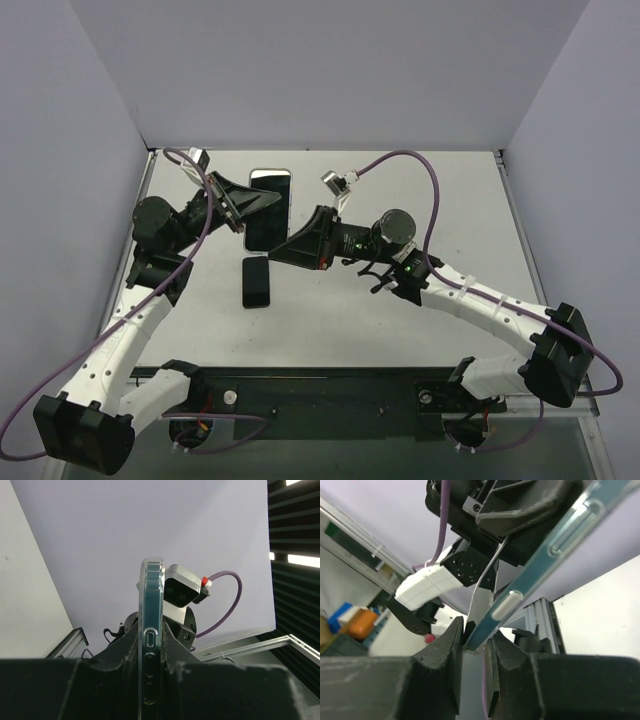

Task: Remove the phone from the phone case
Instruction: Remove the phone case from the phone.

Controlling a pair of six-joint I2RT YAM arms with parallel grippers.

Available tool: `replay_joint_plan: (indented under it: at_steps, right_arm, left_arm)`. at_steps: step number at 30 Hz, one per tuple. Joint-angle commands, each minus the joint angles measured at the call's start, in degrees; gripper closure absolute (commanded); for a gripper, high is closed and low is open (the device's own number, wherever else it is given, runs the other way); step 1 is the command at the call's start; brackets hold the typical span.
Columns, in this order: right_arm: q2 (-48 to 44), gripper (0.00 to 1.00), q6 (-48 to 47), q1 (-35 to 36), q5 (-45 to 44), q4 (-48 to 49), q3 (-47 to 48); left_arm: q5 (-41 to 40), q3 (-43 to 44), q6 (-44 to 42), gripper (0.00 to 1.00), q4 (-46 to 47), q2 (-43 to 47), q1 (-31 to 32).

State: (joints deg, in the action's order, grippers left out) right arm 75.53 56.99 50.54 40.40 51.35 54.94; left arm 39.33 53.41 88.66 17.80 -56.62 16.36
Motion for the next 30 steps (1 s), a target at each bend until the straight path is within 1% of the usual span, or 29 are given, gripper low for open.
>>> replay_joint_plan:
  at_steps: [1, 2, 3, 5, 7, 11, 18, 26, 28, 30]
  right_arm:
    - [-0.91, 1.0, -22.85, 1.13, 9.78, -5.96, 7.71]
    - [-1.17, 1.0, -24.72, 1.66, 9.35, -7.65, 8.42]
    - [-1.35, 1.0, -28.83, 2.01, 7.52, -12.28, 10.0]
    - [-1.17, 1.0, -33.76, 2.71, 5.93, -18.18, 12.72]
    - [-1.0, 1.0, -36.84, 3.59, 3.82, -22.24, 15.01]
    - [-0.82, 1.0, -40.46, 4.3, 0.47, -25.59, 17.83]
    - [1.2, 1.0, -47.4, 5.18, -4.71, -36.92, 24.07]
    - [3.05, 1.0, -51.71, 5.09, -8.41, -40.72, 25.48]
    - [3.31, 1.0, -52.25, 4.83, -9.46, -41.25, 24.7]
    - [3.05, 1.0, -50.76, 3.78, -8.85, -38.71, 22.15]
  left_arm:
    - [5.23, 1.89, 8.45, 1.0, 2.49, -0.68, -0.19]
    - [5.66, 1.18, 10.11, 1.0, 4.41, -0.6, -0.19]
    - [5.93, -0.13, 11.17, 1.0, 5.65, -0.51, -0.19]
    - [5.93, -1.72, 13.11, 1.0, 7.59, -0.42, -0.1]
    - [5.84, -2.6, 14.52, 1.0, 9.09, -0.51, -0.01]
    - [5.84, -2.61, 15.13, 1.0, 9.79, -0.77, -0.01]
    - [5.05, -2.34, 14.52, 1.0, 9.27, -1.91, 0.78]
    - [3.91, -4.01, 16.1, 1.0, 12.96, -2.53, 2.8]
    - [3.56, -4.71, 17.5, 1.0, 16.71, -2.7, 2.98]
    - [2.69, -5.33, 18.99, 1.0, 20.75, -2.79, 3.06]
